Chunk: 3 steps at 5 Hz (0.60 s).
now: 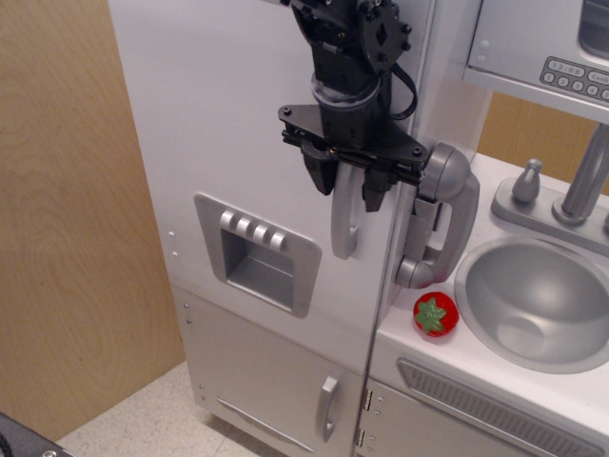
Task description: Open fridge
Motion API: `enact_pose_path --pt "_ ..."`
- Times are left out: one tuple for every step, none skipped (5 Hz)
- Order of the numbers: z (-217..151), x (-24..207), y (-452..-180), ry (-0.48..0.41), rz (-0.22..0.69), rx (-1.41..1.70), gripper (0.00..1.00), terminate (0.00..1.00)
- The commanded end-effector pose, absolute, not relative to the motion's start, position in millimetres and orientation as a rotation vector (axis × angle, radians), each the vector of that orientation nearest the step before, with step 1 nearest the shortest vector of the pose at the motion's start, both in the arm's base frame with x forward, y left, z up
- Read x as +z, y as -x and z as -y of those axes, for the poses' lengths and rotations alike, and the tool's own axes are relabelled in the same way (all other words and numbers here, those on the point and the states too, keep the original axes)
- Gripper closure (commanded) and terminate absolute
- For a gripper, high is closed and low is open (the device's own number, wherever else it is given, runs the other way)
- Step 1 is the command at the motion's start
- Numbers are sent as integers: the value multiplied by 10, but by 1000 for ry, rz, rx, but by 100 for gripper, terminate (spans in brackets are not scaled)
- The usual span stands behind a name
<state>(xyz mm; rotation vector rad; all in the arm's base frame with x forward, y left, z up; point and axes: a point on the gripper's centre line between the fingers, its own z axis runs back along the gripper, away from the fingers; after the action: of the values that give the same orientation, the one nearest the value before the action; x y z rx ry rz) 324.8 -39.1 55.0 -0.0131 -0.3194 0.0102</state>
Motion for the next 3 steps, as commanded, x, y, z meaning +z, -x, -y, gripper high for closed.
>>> enact_pose_path --pt "206 702 -3228 12 334 78 100 0" --pt "71 754 -2942 23 307 56 100 0" --pt "-105 832 -2597 10 267 27 100 0"
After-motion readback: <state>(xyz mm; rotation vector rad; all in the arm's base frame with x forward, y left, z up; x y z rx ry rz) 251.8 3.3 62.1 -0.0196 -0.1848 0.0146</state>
